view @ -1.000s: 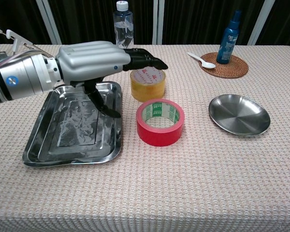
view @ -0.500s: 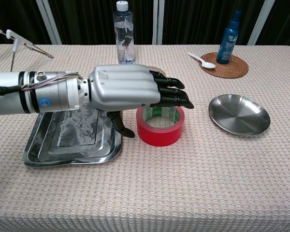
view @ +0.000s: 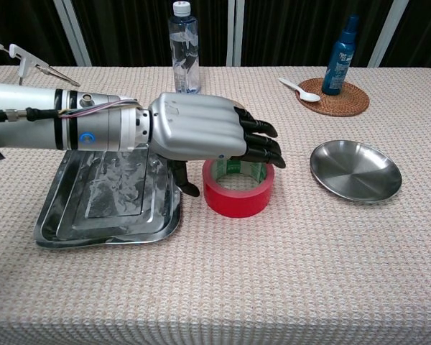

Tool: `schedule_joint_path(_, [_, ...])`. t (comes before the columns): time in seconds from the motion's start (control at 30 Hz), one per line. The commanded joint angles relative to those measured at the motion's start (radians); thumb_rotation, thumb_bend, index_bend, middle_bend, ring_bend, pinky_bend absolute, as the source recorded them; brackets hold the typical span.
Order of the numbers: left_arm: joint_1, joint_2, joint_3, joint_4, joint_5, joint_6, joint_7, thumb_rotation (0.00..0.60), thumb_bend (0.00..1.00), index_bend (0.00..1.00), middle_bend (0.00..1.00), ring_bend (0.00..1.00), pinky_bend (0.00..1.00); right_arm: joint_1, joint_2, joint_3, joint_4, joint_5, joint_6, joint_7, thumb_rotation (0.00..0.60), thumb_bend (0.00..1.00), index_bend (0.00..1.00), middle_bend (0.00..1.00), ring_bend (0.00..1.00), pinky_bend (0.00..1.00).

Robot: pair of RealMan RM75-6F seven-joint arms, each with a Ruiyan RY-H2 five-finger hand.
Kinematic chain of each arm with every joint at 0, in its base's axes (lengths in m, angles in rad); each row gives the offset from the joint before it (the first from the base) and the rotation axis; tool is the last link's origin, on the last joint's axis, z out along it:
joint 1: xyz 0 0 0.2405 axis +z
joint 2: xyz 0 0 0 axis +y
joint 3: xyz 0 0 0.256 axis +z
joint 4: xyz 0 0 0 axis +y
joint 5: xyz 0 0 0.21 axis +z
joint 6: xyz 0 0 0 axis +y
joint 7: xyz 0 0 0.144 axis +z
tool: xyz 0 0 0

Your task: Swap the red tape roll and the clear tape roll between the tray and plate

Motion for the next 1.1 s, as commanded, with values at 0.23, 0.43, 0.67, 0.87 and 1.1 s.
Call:
schedule_joint_path(0.23, [-0.03,-0.01,0.015,0.0,0.007,-0.032,0.045,0.6,0.11,0.13,0.09,0.01,0.2,-0.001,-0.003,0.002,-0.001,0.0,0.001,-0.003,0.6,0.0,0.0,0.0,0.0,0.0])
schedule_joint_path(0.43, [-0.04,-0.016,0.014,0.001,-0.003,-0.037,0.051,0.6,0.13,0.17,0.14,0.03,0.21,0.0,-0.004,0.003,0.0,0.002,-0.004,-0.004,0.6,0.0,0.0,0.0,0.0,0.0])
schedule_joint_path(0.67, [-0.033,-0.016,0.012,-0.002,-0.007,-0.001,0.058,0.6,0.22,0.31,0.28,0.12,0.27,0.0,-0.005,0.004,0.001,0.002,-0.007,-0.002,0.6,0.0,0.0,0.0,0.0,0.0])
schedule_joint_path(0.87, [-0.018,0.011,0.013,-0.045,-0.002,0.044,0.079,0.6,0.23,0.35,0.32,0.17,0.29,-0.001,-0.003,0.005,-0.003,0.0,-0.004,-0.004,0.6,0.0,0.0,0.0,0.0,0.0])
schedule_joint_path(1.1, [0.055,0.148,0.024,-0.173,-0.032,0.11,0.148,0.6,0.24,0.35,0.32,0.17,0.29,0.0,-0.001,0.005,-0.012,-0.001,-0.004,-0.013,0.6,0.0,0.0,0.0,0.0,0.0])
